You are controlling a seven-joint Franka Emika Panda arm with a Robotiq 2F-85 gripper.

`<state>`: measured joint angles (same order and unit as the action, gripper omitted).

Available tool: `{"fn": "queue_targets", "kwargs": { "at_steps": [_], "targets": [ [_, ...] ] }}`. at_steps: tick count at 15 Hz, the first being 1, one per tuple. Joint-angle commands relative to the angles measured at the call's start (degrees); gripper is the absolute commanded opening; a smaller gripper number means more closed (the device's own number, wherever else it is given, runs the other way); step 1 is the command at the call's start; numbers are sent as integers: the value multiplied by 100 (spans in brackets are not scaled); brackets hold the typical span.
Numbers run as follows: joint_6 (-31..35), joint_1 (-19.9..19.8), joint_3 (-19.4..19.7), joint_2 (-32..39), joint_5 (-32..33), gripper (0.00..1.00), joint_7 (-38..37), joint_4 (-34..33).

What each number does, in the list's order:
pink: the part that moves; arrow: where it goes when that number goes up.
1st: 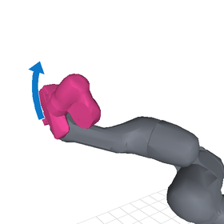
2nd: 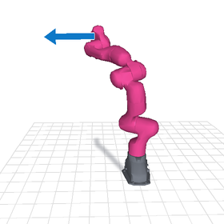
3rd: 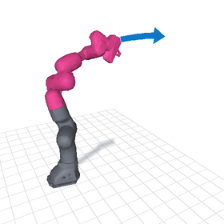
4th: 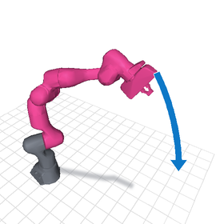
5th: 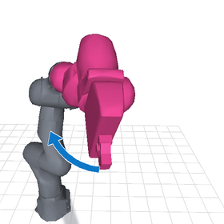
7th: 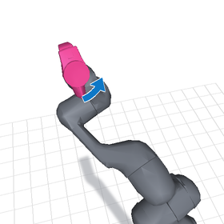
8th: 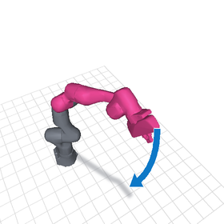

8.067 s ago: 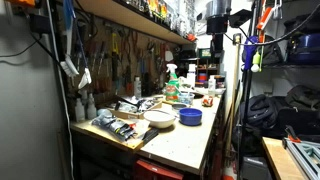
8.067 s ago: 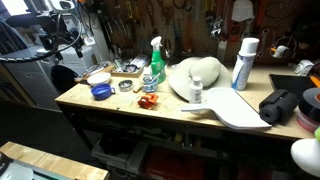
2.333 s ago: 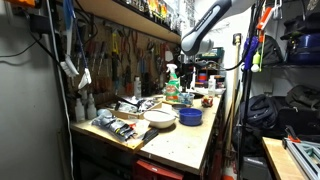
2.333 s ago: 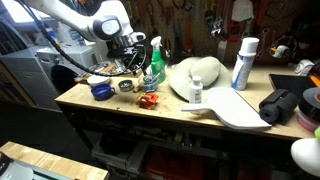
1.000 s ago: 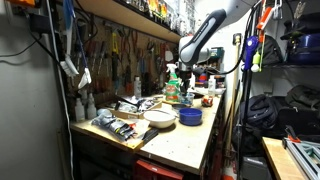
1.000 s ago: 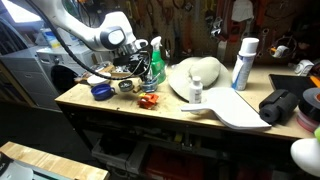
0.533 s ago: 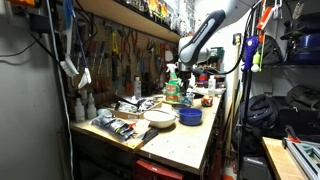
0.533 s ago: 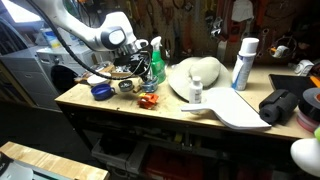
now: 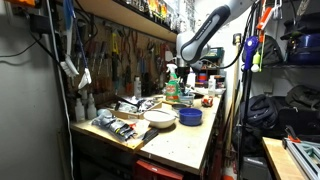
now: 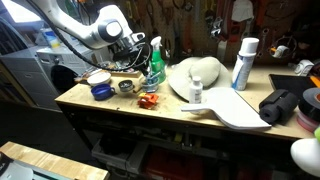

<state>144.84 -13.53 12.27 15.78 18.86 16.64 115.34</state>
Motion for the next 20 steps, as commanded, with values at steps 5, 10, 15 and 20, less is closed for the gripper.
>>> {"fn": "queue_targets", "kwargs": {
  "at_steps": [5, 10, 15, 20],
  "targets": [
    [-78, 426, 118, -588, 1356, 3, -614, 270],
    [-403, 243, 50, -352, 754, 40, -420, 110],
    [-335, -68, 8, -28, -99, 77, -191, -54],
    [-427, -203, -67, 117, -658, 100, 135, -197]
  ]
}}
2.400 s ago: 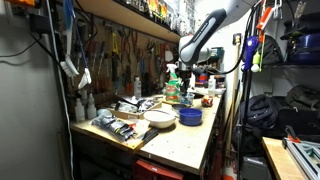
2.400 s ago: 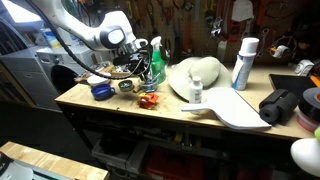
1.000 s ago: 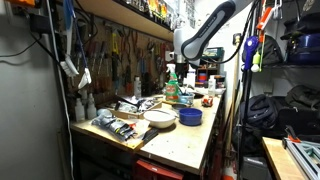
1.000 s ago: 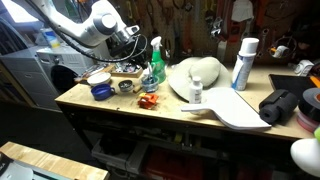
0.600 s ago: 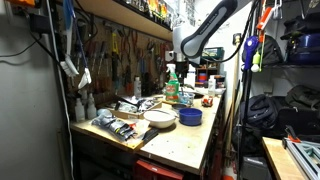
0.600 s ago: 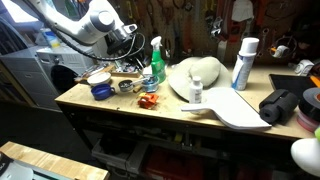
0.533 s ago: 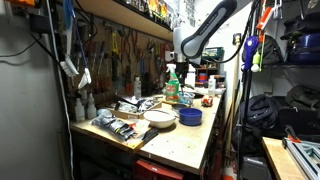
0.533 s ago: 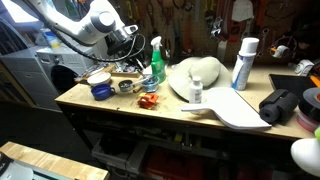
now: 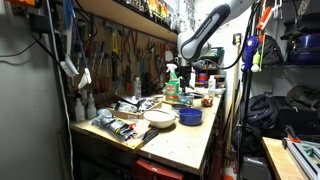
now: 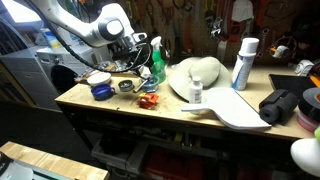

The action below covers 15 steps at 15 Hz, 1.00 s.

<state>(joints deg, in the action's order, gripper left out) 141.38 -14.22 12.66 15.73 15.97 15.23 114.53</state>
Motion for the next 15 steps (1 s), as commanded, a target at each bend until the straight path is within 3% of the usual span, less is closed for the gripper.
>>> {"fn": "queue_targets", "kwargs": {
  "at_steps": [1, 3, 5, 7, 8, 10, 12, 15],
  "targets": [
    [-29, -131, -68, 155, -397, 100, 152, -161],
    [22, -172, -55, 203, -659, 94, -70, -260],
    [-54, -216, -25, 285, -882, 75, -252, -415],
    [-153, -284, -11, 368, -1125, 76, -410, -541],
    [-132, -296, 22, 425, -1176, 66, -562, -587],
    [-131, -337, 68, 511, -1317, 70, -862, -666],
    [-150, -357, 136, 580, -1397, 66, -1241, -728],
    [-234, -352, 187, 577, -1480, 51, -1645, -726]
  ]
}}
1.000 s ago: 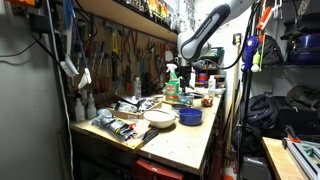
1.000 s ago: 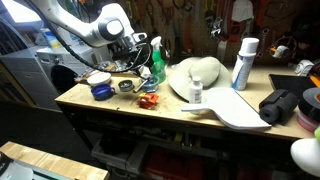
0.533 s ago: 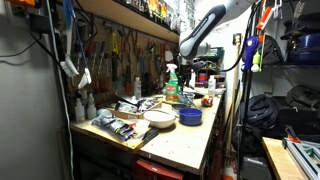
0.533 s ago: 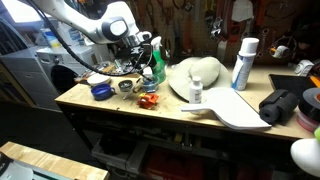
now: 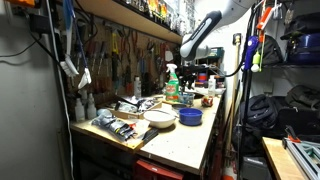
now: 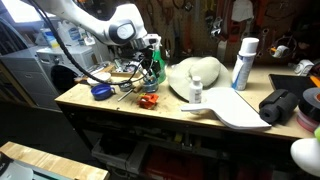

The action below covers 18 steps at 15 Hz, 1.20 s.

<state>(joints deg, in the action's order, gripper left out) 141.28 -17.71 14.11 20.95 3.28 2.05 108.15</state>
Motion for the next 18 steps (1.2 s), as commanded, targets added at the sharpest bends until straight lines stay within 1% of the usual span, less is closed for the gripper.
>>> {"fn": "queue_targets", "kwargs": {
  "at_steps": [1, 2, 4, 6, 7, 8, 12, 18],
  "targets": [
    [-304, -3, 25, 31, -264, 47, -380, -67],
    [-422, 19, 28, 9, -283, 47, -474, -46],
    [-561, 61, 73, 2, -264, 42, -715, -28],
    [-701, 68, 79, 11, -291, 41, -914, -8],
    [-706, 68, 71, 11, -316, 43, -995, 16],
    [-709, 49, 54, 22, -380, 40, -1045, 14],
    [-490, 11, 69, 118, -610, 37, -1371, -24],
    [-592, 24, 162, 272, -684, 39, -1766, -83]
  ]
}}
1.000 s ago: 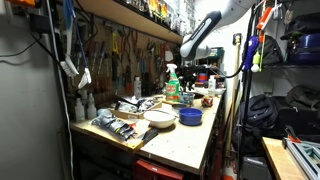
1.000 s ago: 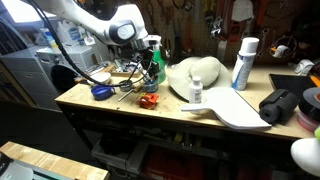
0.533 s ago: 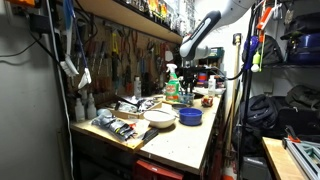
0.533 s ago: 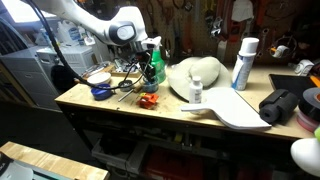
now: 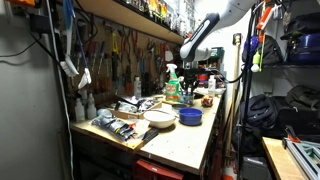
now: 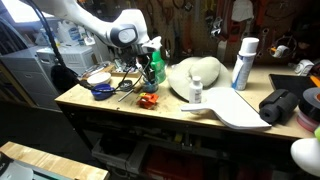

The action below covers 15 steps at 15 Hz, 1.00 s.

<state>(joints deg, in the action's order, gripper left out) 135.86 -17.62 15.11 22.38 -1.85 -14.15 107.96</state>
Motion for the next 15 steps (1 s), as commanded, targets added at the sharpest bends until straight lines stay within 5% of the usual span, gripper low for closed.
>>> {"fn": "queue_targets", "kwargs": {
  "at_steps": [1, 3, 5, 15],
  "targets": [
    [-50, 16, 62, 152, -183, 38, -180, -65],
    [-57, 9, 38, 199, -239, 28, -190, -83],
    [-62, -5, 1, 223, -337, 1, -134, -93],
    [-125, -190, -88, -17, -947, 4, 381, -170]
  ]
}}
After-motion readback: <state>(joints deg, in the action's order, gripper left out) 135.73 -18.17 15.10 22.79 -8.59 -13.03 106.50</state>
